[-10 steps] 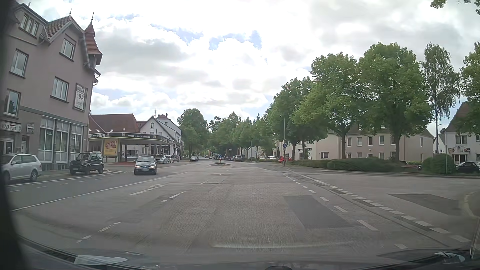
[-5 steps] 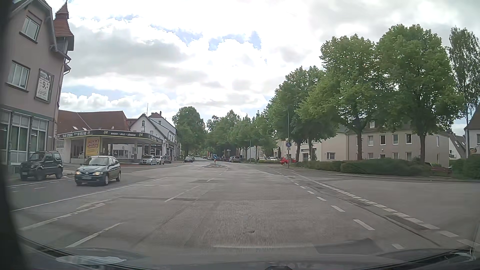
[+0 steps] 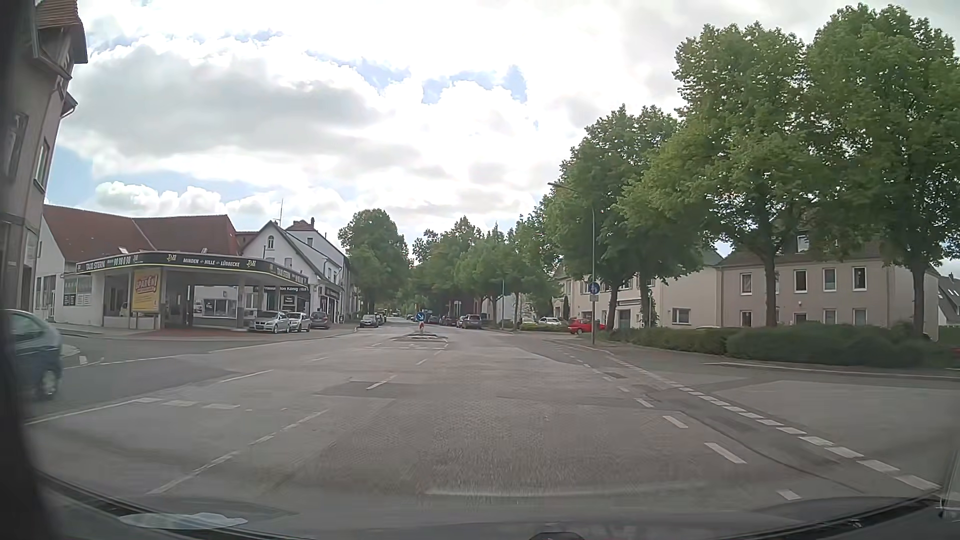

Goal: Follow the waypoints while adhering to traffic rules and regulations

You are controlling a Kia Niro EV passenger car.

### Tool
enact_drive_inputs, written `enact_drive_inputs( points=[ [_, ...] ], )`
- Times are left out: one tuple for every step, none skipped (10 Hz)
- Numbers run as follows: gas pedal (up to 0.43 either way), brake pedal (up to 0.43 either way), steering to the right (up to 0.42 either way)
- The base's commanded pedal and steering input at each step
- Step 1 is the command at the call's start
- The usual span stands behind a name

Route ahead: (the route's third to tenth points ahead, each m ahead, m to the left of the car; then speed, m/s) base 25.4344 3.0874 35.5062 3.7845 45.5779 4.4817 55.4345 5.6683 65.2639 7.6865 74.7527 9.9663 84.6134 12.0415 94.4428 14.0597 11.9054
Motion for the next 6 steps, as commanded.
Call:
enact_drive_inputs(
  points=[
    [0.13,0.0,-0.005],
    [0.13,0.0,-0.005],
    [0.11,0.0,-0.006],
    [0.11,0.0,-0.006],
    [0.118,0.0,-0.006],
    [0.118,0.0,-0.006]
  ],
)
